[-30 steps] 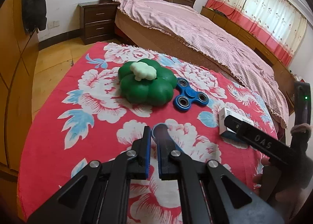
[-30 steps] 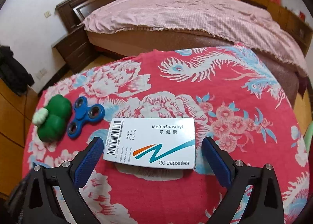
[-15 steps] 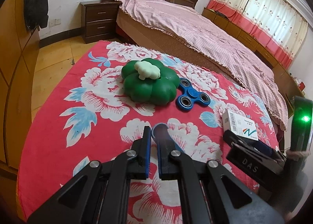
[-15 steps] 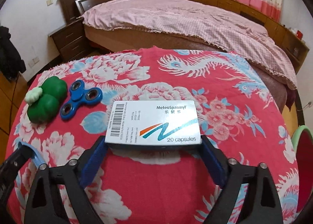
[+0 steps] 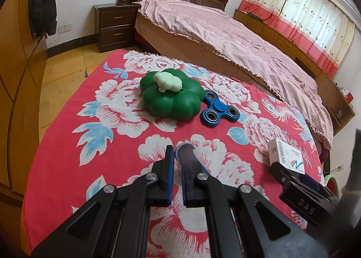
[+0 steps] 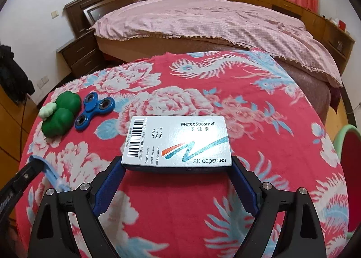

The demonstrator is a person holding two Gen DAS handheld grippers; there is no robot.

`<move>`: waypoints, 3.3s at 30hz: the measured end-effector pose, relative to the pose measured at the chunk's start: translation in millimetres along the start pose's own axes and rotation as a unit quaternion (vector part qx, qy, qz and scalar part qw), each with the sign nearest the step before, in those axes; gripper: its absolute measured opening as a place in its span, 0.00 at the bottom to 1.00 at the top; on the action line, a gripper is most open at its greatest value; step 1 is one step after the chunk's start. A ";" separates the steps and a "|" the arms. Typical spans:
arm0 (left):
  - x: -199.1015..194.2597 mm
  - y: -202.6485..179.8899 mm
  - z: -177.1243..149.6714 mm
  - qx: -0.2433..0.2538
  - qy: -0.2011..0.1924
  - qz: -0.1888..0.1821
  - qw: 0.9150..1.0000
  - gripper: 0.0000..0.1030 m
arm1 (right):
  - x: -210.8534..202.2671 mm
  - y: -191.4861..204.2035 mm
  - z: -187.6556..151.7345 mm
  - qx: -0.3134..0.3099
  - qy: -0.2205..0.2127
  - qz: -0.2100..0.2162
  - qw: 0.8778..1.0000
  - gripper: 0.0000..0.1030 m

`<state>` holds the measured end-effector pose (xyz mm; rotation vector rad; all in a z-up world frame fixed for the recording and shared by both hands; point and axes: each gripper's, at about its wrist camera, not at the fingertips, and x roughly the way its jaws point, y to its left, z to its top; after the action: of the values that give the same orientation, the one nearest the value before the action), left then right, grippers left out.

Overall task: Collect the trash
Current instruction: 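Lift and carry the medicine box and blue clip over the red bucket, then open the right tool to drop the box while the left tool releases the blue clip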

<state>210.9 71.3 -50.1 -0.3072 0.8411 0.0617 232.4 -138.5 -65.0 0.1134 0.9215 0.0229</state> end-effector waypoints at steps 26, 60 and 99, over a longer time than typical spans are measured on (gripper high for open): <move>-39.0 -55.6 -24.7 0.046 -0.007 -0.030 0.998 0.04 | -103.6 -71.0 -49.8 0.034 -0.062 0.019 0.997 0.88; -69.7 -237.9 -90.1 0.218 0.028 -0.126 0.967 0.04 | -175.3 -225.7 -103.4 0.171 -0.116 -0.044 0.977 0.88; -37.1 -387.8 -137.6 0.325 0.062 -0.195 0.923 0.04 | -166.0 -333.2 -127.8 0.243 -0.095 -0.097 0.960 0.90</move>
<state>154.2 -336.3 -14.4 0.1564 0.8641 -0.6067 20.6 -469.8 -45.7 0.4724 0.7264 -0.3936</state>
